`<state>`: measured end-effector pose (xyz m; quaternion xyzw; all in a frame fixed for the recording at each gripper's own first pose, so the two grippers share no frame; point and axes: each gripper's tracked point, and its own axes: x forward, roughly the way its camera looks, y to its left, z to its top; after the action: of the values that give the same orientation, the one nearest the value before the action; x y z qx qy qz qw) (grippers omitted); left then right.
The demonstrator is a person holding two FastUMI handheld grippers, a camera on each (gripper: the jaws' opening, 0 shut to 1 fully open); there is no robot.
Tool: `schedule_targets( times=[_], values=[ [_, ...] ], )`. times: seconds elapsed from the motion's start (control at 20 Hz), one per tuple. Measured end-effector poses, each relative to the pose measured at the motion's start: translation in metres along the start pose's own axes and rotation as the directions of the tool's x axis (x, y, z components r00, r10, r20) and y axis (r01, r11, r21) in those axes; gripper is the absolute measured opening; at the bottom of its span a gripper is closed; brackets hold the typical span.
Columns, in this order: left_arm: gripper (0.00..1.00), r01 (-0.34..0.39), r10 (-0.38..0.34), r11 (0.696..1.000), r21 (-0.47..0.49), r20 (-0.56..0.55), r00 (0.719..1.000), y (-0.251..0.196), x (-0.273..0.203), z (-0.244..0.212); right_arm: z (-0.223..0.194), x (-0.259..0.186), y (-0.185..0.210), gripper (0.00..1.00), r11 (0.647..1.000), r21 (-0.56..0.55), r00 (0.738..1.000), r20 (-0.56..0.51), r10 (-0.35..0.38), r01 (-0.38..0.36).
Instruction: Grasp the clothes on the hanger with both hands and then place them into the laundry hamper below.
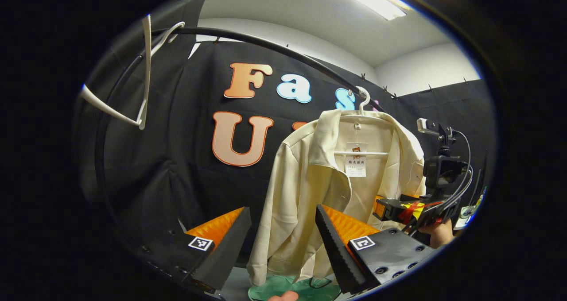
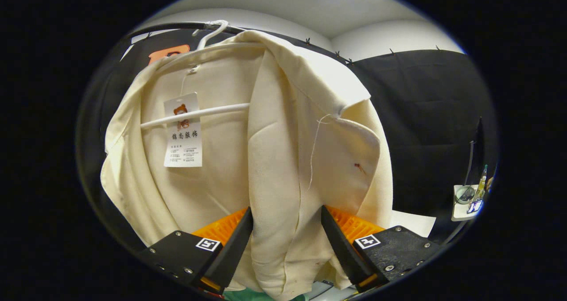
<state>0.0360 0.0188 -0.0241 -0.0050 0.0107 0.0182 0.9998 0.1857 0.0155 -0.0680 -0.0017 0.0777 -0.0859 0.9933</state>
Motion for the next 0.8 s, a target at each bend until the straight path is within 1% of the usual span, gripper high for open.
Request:
schedule_targets(
  times=[0.05, 0.1, 0.15, 0.2, 0.25, 0.3, 0.35, 0.4, 0.45, 0.5, 0.6, 0.7, 0.75, 0.8],
  values=[
    [1.00, 0.004, -0.004, 1.000, 0.001, 0.000, 1.000, -0.001, 0.001, -0.001, 0.000, 0.000, -0.003, 0.94, 1.000, -0.002, 1.000, 0.003, 0.003, -0.003],
    [0.96, 0.014, -0.014, 1.000, 0.001, 0.001, 1.000, -0.004, 0.003, -0.002, 0.002, 0.000, -0.008, 0.88, 1.000, -0.008, 1.000, 0.009, 0.003, -0.003],
    [1.00, 0.030, -0.030, 1.000, 0.001, 0.004, 1.000, -0.010, 0.006, -0.003, 0.003, 0.001, -0.014, 0.80, 1.000, -0.021, 1.000, 0.014, -0.002, 0.003],
    [0.96, 0.049, -0.049, 0.999, -0.002, 0.008, 0.999, -0.016, 0.010, -0.002, 0.006, -0.001, -0.019, 0.56, 0.999, -0.033, 1.000, 0.022, 0.000, 0.001],
    [0.96, 0.071, -0.071, 0.997, -0.008, 0.010, 0.997, -0.023, 0.017, -0.003, 0.010, -0.002, -0.021, 0.44, 0.999, -0.041, 0.999, 0.028, 0.020, -0.019],
    [1.00, 0.097, -0.097, 0.995, -0.020, 0.008, 0.995, -0.032, 0.023, -0.005, 0.014, -0.007, -0.020, 0.20, 0.998, -0.045, 0.998, 0.036, 0.046, -0.044],
    [0.96, 0.124, -0.124, 0.992, -0.036, 0.003, 0.992, -0.042, 0.030, -0.009, 0.020, -0.014, -0.019, 0.17, 0.996, -0.048, 0.996, 0.050, 0.076, -0.073],
    [0.97, 0.148, -0.149, 0.987, -0.056, -0.005, 0.989, -0.052, 0.038, -0.013, 0.028, -0.022, -0.020, 0.13, 0.994, -0.058, 0.993, 0.069, 0.097, -0.093],
    [1.00, 0.165, -0.167, 0.983, -0.076, -0.011, 0.986, -0.063, 0.045, -0.017, 0.039, -0.030, -0.021, 0.10, 0.992, -0.076, 0.989, 0.097, 0.112, -0.105],
    [0.97, 0.173, -0.175, 0.981, -0.089, -0.015, 0.984, -0.071, 0.053, -0.021, 0.050, -0.038, -0.024, 0.04, 0.989, -0.100, 0.984, 0.128, 0.123, -0.110],
    [0.96, 0.174, -0.176, 0.981, -0.090, -0.011, 0.984, -0.085, 0.070, -0.027, 0.063, -0.053, -0.028, 0.01, 0.981, -0.158, 0.977, 0.162, 0.138, -0.112],
    [0.97, 0.146, -0.146, 0.987, -0.067, 0.003, 0.989, -0.092, 0.089, -0.032, 0.067, -0.061, -0.028, 0.00, 0.976, -0.181, 0.974, 0.168, 0.155, -0.124],
    [0.97, 0.117, -0.116, 0.992, -0.040, 0.017, 0.993, -0.091, 0.102, -0.035, 0.067, -0.062, -0.029, 0.00, 0.975, -0.180, 0.973, 0.165, 0.161, -0.131],
    [0.96, 0.072, -0.072, 0.997, -0.006, 0.034, 0.997, -0.086, 0.116, -0.037, 0.067, -0.063, -0.030, 0.00, 0.975, -0.178, 0.973, 0.163, 0.166, -0.137]
  ],
)
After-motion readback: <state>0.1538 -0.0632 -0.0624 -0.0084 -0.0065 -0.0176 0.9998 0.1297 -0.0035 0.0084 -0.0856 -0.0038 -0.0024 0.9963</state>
